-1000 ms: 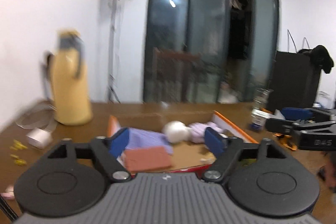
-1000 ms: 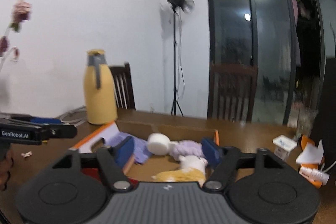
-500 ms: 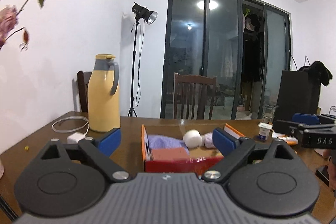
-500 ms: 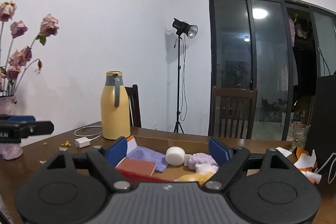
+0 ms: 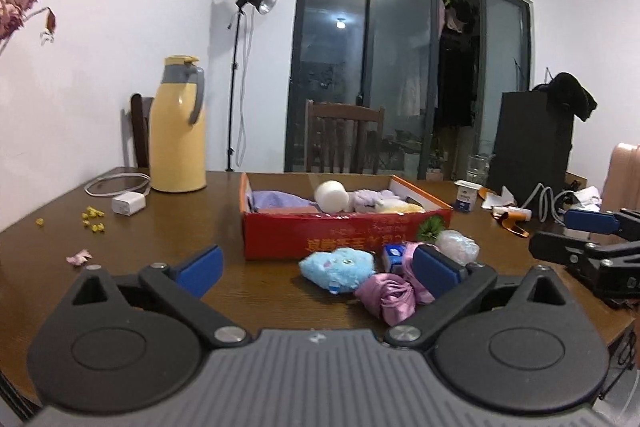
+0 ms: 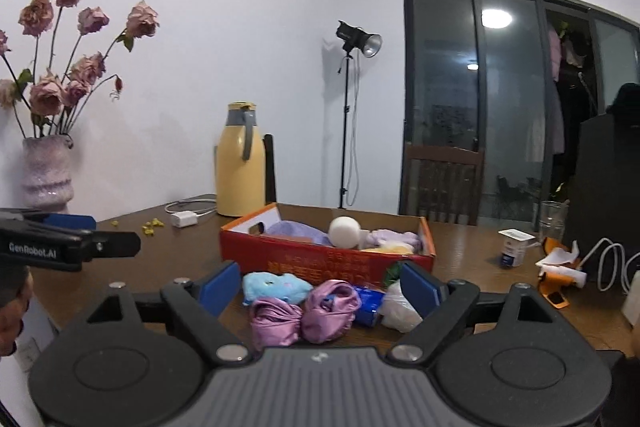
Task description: Organize soft objects
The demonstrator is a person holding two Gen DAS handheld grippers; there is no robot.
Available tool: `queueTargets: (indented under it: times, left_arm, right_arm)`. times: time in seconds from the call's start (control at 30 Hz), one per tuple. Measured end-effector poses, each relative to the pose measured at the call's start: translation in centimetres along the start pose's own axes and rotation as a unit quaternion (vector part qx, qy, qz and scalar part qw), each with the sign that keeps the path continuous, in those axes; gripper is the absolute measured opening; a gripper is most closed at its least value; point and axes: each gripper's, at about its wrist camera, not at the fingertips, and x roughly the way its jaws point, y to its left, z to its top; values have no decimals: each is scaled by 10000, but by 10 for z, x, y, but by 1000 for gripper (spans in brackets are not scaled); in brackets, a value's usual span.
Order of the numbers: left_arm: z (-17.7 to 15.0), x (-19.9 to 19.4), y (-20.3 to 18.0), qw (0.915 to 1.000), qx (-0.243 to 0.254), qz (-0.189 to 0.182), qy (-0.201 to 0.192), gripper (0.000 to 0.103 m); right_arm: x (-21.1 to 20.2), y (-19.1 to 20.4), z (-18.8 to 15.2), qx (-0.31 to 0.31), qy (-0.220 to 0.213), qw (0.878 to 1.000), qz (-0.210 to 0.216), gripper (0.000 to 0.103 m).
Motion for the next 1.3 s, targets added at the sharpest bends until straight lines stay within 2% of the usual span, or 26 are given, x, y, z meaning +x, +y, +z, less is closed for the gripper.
queueTargets:
  times: [0.13,0.27,0.4,0.47,0.57,0.63,0.67,0.73,0.8,0.87,0.93,1.0,1.07,1.1,1.3]
  left_arm:
    - [-6,9,-5,9998,77,-96,145,103]
    - [-20,31,-10,9982,-17,-272,536,103]
    - [-32,58,-15,9952,-159,-462,848,103]
    - [-34,73,-20,9941,-164,-496,951,102]
    - [-32,94,-25,9941,-161,-543,924,94]
    - [-31,110,-25,9930,-244,-606,983,80]
    - [-30,120,-25,9919,-322,-627,1060,75]
    - [-30,137,-23,9880,-496,-716,1277,61]
    - [-33,151,-19,9830,-676,-866,1473,54]
    - [-36,160,-15,9789,-820,-1009,1577,50]
    - [-39,163,-11,9757,-905,-1141,1639,41]
    - [-40,162,-7,9733,-949,-1261,1665,34]
    - [-40,157,-5,9728,-910,-1316,1677,33]
    - [-42,155,-4,9727,-866,-1337,1686,32]
    - [-50,130,-5,9704,-858,-1405,1768,32]
  right_arm:
    - [10,-9,-7,199,167,9995,-199,87]
    - [26,-19,-22,488,398,9977,-230,86]
    - [54,-30,-36,769,804,9938,-4,62]
    - [68,-35,-40,857,889,9923,59,59]
    - [87,-41,-36,915,889,9916,209,54]
    - [101,-42,-29,824,870,9923,298,51]
    - [109,-43,-25,771,858,9928,321,49]
    - [124,-44,-18,712,827,9934,366,47]
    - [140,-44,-15,764,830,9926,444,47]
    - [157,-44,-15,859,956,9905,489,47]
    - [174,-42,-18,955,1182,9868,568,45]
    - [183,-39,-22,1035,1416,9822,674,37]
    - [183,-35,-27,1005,1542,9798,787,30]
    - [179,-33,-29,994,1599,9783,860,22]
    - [137,-24,-41,997,1765,9731,1093,15]
